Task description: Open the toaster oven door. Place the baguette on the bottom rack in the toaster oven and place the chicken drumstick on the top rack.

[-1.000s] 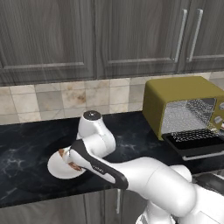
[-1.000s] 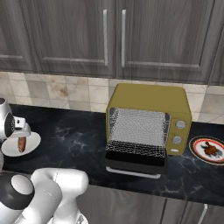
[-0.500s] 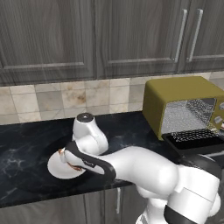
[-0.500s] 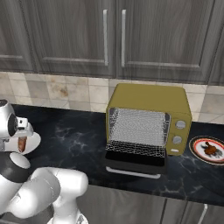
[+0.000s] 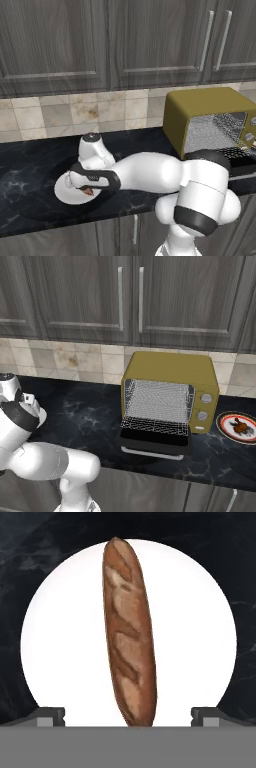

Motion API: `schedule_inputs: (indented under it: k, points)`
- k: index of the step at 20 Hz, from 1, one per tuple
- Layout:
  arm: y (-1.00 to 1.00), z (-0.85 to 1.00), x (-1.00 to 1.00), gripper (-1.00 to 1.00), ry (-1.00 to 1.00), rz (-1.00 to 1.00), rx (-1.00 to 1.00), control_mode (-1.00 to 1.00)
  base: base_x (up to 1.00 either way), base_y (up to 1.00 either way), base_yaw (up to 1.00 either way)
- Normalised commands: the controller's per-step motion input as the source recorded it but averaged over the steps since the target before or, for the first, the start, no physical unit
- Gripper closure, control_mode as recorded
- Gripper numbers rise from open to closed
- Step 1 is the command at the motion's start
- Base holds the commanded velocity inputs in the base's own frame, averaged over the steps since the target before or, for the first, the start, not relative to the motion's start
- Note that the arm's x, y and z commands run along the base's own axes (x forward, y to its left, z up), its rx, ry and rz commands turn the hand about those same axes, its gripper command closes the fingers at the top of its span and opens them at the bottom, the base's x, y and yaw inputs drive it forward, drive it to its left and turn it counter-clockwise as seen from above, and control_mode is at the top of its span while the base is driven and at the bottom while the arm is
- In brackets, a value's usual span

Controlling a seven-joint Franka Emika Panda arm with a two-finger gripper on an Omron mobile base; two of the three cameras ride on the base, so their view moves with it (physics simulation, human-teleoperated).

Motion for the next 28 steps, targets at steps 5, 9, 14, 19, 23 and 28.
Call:
schedule_inputs:
  k: [5, 9, 14, 19, 23, 28]
  points:
    - [0.08, -0.24, 0.22, -1.0, 0.0, 0.0, -0.09, -1.0, 0.0, 0.0, 0.0]
    - [0.21, -0.19, 0.26, -1.0, 0.01, 0.0, -0.1, -1.0, 0.0, 0.0, 0.0]
    - [0.16, -0.19, 0.21, -1.0, 0.03, 0.0, -0.01, -1.0, 0.0, 0.0, 0.0]
    - [0.12, -0.24, 0.25, -1.0, 0.02, 0.0, 0.0, -1.0, 0.0, 0.0, 0.0]
    - [0.11, -0.21, 0.19, -1.0, 0.0, 0.0, 0.0, -1.0, 0.0, 0.0, 0.0]
    - [0.17, -0.02, 0.02, 1.0, -0.01, 0.0, -0.01, -1.0, 0.0, 0.0, 0.0]
